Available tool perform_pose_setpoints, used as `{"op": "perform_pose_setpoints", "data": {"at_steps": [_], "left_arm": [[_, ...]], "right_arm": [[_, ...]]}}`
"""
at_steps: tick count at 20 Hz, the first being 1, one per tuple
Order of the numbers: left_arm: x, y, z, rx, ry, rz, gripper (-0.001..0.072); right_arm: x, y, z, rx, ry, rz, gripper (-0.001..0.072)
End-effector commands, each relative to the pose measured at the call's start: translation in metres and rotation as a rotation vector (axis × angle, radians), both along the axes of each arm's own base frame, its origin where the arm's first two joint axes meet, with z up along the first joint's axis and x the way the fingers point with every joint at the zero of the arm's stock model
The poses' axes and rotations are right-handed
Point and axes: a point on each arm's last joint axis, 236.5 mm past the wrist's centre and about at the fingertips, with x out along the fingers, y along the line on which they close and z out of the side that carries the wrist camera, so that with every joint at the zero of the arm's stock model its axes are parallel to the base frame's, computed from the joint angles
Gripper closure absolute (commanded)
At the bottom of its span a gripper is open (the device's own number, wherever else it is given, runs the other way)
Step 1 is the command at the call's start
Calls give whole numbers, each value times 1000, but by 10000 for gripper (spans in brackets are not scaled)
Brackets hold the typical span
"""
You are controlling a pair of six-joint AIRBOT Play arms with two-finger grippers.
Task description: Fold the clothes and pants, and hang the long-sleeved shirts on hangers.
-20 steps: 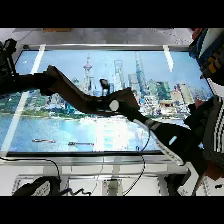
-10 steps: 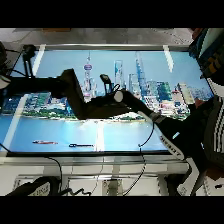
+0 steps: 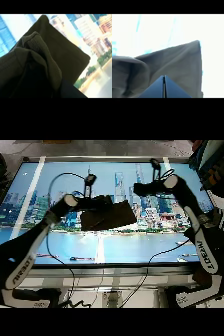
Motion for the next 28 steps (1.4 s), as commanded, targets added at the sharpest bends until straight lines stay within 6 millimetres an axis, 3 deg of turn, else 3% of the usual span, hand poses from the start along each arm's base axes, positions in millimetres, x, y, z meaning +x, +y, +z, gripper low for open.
{"op": "perform_pose_setpoints", "data": {"at_steps": [1, 4, 5, 6, 7, 9, 10, 15, 16, 17, 18, 21, 23, 25, 27, 28], "left_arm": [[7, -72, -13, -19, -120, 5, 685], [-1, -99, -17, -25, -147, -15, 682], [-4, -103, -18, -22, -147, -26, 571], [-6, -104, -17, -22, -149, -30, 273], [-6, -104, -16, -23, -151, -29, -13], [-2, -97, -7, 4, -192, -45, -4], [1, -91, 0, 34, -234, -58, -3], [25, -41, 61, 141, -428, -43, 1], [29, -30, 73, 137, -435, -28, 1], [30, -18, 83, 137, -434, -17, 1], [30, -7, 89, 141, -423, -16, 1], [22, 26, 91, 173, -344, -33, 1], [18, 45, 84, 166, -253, -14, 1], [16, 61, 74, 149, -153, 22, 2], [15, 72, 68, 141, -97, 46, 2], [16, 75, 67, 143, -93, 50, 1]], "right_arm": [[-3, -45, 18, -10, 1, -57, 702], [-5, -55, 10, -45, 17, -63, 702], [-5, -57, 9, -57, 16, -64, 702], [-4, -59, 8, -63, 14, -66, 684], [-4, -62, 7, -79, 12, -67, 595], [-4, -70, 3, -126, 9, -69, 289], [-4, -75, 1, -153, 9, -70, 257], [-2, -106, -9, -332, -10, -55, 267], [-2, -119, -15, -403, -10, -32, 374], [-4, -133, -23, -463, 3, -16, 631], [-3, -148, -30, -480, 24, -30, 690], [-16, -198, -60, -415, 156, -108, 703], [-38, -206, -84, -284, 254, -49, 704], [-63, -179, -98, -18, 299, 105, 704], [-69, -146, -90, 309, 252, 172, 685], [-61, -146, -94, 392, 236, 116, 470]]}}
